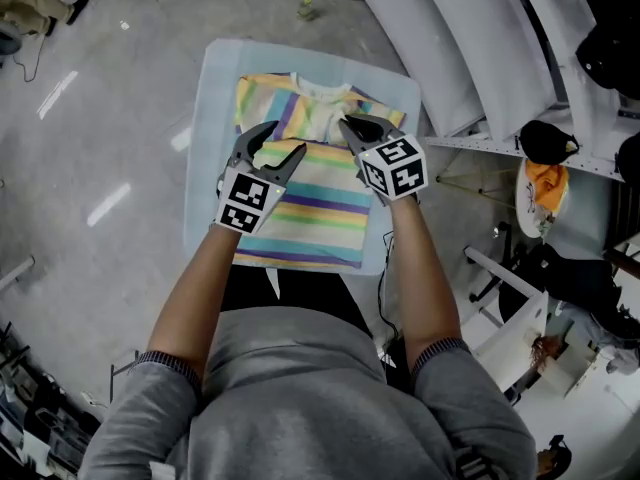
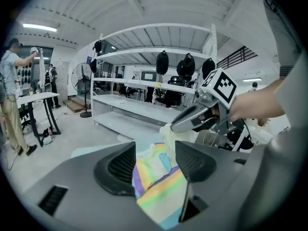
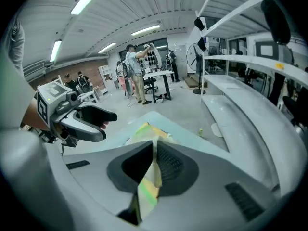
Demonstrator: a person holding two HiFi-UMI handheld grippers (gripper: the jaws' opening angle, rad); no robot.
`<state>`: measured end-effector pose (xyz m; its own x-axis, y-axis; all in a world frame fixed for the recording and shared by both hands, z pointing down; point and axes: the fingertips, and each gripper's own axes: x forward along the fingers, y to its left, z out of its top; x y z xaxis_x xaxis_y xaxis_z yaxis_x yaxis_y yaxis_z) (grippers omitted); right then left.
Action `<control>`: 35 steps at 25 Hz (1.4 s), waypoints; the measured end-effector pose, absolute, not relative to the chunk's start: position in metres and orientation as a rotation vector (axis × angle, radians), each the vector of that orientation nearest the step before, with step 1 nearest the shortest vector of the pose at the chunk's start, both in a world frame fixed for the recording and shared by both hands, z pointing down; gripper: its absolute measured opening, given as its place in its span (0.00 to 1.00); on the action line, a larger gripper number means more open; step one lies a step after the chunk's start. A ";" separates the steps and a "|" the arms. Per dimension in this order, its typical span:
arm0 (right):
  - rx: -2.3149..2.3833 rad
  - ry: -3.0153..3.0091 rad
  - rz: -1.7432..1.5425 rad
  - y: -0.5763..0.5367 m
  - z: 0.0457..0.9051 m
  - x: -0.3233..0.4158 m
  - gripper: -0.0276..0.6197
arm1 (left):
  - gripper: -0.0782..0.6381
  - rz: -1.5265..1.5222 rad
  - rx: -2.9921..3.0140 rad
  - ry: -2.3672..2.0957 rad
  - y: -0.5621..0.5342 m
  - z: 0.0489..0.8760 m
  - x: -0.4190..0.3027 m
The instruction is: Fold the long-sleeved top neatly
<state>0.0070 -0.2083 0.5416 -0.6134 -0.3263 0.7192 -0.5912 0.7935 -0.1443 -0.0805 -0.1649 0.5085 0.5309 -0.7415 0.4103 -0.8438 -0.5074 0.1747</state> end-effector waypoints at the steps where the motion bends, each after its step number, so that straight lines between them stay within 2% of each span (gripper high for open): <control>1: 0.659 -2.270 0.486 -0.210 0.550 -0.001 0.09 | 0.50 0.408 2.408 -1.317 -0.165 0.513 -0.085; 19: 0.450 -2.239 0.555 -0.220 0.653 -0.120 0.10 | 0.50 0.452 2.255 -1.385 -0.151 0.570 -0.155; 21: 0.439 -2.234 0.576 -0.221 0.662 -0.128 0.18 | 0.50 0.458 2.240 -1.387 -0.147 0.576 -0.161; 23: 0.436 -2.229 0.609 -0.221 0.667 -0.134 0.43 | 0.50 0.464 2.228 -1.387 -0.143 0.581 -0.167; 26: 0.469 -2.222 0.608 -0.223 0.664 -0.130 0.58 | 0.50 0.467 2.224 -1.387 -0.139 0.582 -0.174; 30: 0.544 -2.210 0.592 -0.226 0.651 -0.106 0.63 | 0.50 0.471 2.244 -1.369 -0.135 0.580 -0.179; 35: 0.665 -2.193 0.571 -0.216 0.624 -0.068 0.64 | 0.51 0.496 2.293 -1.321 -0.127 0.572 -0.188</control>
